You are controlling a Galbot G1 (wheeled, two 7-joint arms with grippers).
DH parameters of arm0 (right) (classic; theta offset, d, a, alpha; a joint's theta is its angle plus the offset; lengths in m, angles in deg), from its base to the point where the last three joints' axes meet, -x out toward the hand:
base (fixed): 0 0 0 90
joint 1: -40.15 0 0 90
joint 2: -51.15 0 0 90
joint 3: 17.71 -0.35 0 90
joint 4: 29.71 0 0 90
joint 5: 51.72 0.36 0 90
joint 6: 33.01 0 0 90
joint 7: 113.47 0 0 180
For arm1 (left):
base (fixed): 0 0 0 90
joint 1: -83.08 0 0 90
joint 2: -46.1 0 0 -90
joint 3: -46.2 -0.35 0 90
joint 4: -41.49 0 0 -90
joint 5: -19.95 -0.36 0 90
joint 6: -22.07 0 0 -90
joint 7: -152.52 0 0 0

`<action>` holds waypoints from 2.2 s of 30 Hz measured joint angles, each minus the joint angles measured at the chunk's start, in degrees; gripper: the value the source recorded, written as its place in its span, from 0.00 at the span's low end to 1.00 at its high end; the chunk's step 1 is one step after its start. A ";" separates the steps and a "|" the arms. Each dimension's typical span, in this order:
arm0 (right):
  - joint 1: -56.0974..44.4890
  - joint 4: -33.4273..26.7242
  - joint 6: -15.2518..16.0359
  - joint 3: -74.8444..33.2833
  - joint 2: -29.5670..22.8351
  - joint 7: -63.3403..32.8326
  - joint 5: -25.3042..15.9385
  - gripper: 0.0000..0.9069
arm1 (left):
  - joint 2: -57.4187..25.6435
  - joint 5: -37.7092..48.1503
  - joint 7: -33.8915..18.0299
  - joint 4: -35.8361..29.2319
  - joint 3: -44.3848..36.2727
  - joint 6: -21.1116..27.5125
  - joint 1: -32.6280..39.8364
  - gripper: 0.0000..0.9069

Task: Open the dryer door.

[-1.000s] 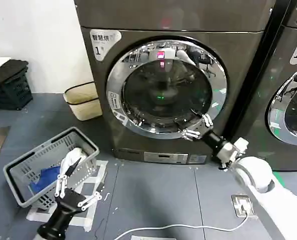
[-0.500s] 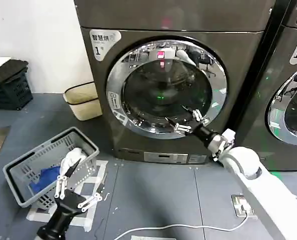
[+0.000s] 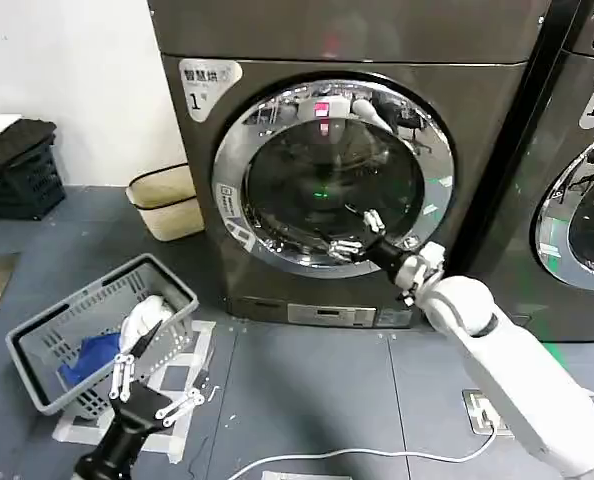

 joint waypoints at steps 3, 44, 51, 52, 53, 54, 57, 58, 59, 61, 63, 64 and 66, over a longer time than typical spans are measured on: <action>0.91 -0.79 0.00 1.02 -0.42 0.02 -0.04 1.00 | 0.09 -0.01 0.00 -0.01 -0.01 0.00 0.00 1.00; 12.85 -12.85 -0.23 11.58 -8.58 0.58 -0.23 1.00 | 0.82 0.11 0.02 -0.15 0.07 -0.22 0.13 1.00; 14.05 -14.39 -0.17 12.77 -9.90 0.58 -0.26 1.00 | 0.88 0.14 0.02 -0.15 0.07 -0.24 0.25 1.00; 14.17 -14.54 -0.13 12.90 -10.08 0.58 -0.26 1.00 | 0.88 0.15 0.02 -0.16 0.06 -0.25 0.27 1.00; 14.31 -14.73 -0.10 13.03 -10.26 0.58 -0.27 1.00 | 0.88 0.15 0.02 -0.15 0.07 -0.25 0.28 1.00; 14.44 -14.93 -0.08 13.17 -10.47 0.58 -0.27 1.00 | 0.88 0.15 0.02 -0.16 0.08 -0.25 0.30 1.00; 14.94 -15.52 0.00 13.63 -11.03 0.58 -0.30 1.00 | 0.91 0.17 0.02 -0.15 0.07 -0.25 0.33 1.00; 15.09 -15.72 0.02 13.77 -11.22 0.58 -0.31 1.00 | 0.92 0.18 0.03 -0.15 0.08 -0.25 0.33 1.00; 15.25 -15.91 0.05 13.91 -11.43 0.58 -0.32 1.00 | 0.93 0.19 0.03 -0.16 0.07 -0.26 0.35 1.00; 15.63 -16.28 0.10 14.16 -11.87 0.58 -0.33 1.00 | 0.96 0.21 0.03 -0.15 0.08 -0.26 0.39 1.00; 15.98 -16.71 0.14 14.37 -12.35 0.58 -0.34 1.00 | 0.97 0.23 0.03 -0.15 0.07 -0.27 0.40 1.00; 16.11 -16.86 0.13 14.44 -12.48 0.58 -0.35 1.00 | 0.98 0.24 0.03 -0.14 0.08 -0.28 0.43 1.00; 16.43 -17.29 0.13 14.67 -12.92 0.58 -0.36 1.00 | 1.01 0.26 0.04 -0.11 0.08 -0.29 0.46 1.00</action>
